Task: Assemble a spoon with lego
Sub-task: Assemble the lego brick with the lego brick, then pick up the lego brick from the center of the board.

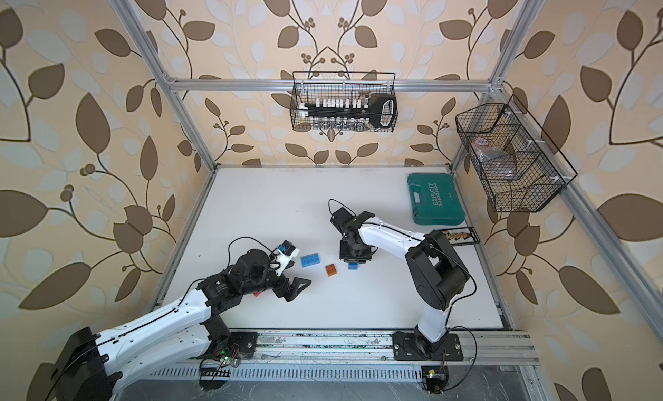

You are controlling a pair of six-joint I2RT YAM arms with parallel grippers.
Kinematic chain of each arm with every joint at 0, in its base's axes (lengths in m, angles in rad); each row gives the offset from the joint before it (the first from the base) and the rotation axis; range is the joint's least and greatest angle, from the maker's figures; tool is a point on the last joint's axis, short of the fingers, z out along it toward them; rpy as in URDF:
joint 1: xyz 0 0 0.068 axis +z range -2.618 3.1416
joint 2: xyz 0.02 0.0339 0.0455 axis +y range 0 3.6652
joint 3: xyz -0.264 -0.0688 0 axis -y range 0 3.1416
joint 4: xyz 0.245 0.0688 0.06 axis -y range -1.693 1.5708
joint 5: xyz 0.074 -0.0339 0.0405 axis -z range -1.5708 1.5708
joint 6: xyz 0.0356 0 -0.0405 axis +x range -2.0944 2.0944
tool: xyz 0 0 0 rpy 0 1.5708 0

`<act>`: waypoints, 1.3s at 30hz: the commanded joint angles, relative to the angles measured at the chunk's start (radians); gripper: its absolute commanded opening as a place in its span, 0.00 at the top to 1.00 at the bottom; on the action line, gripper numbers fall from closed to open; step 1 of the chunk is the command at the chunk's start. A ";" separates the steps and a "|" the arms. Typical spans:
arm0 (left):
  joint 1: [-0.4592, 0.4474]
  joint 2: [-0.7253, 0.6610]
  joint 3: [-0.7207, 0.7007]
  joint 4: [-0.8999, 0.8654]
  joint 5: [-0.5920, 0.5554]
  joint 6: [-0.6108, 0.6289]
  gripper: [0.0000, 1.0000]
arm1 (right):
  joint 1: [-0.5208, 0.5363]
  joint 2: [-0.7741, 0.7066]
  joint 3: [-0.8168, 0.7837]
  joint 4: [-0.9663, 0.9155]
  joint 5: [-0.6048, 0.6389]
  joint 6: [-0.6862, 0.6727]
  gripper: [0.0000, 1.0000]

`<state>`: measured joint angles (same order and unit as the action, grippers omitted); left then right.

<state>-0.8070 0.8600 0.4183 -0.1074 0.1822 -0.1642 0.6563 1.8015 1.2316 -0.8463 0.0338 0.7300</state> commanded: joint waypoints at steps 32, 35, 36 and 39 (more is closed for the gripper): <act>-0.011 -0.122 -0.035 -0.008 -0.037 -0.041 0.01 | 0.191 0.187 0.265 -0.108 0.024 -0.155 0.42; -0.010 -0.121 -0.033 -0.008 -0.039 -0.042 0.01 | 0.191 0.199 0.250 -0.088 0.014 -0.159 0.44; -0.011 -0.121 -0.033 -0.008 -0.039 -0.041 0.01 | 0.190 0.202 0.247 -0.082 0.010 -0.159 0.45; -0.011 -0.117 -0.033 -0.008 -0.039 -0.041 0.01 | 0.192 0.212 0.245 -0.071 0.002 -0.158 0.49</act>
<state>-0.8070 0.7506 0.3885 -0.1097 0.1574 -0.1921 0.8478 1.9949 1.4746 -0.9291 0.0505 0.5781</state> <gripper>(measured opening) 0.989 0.520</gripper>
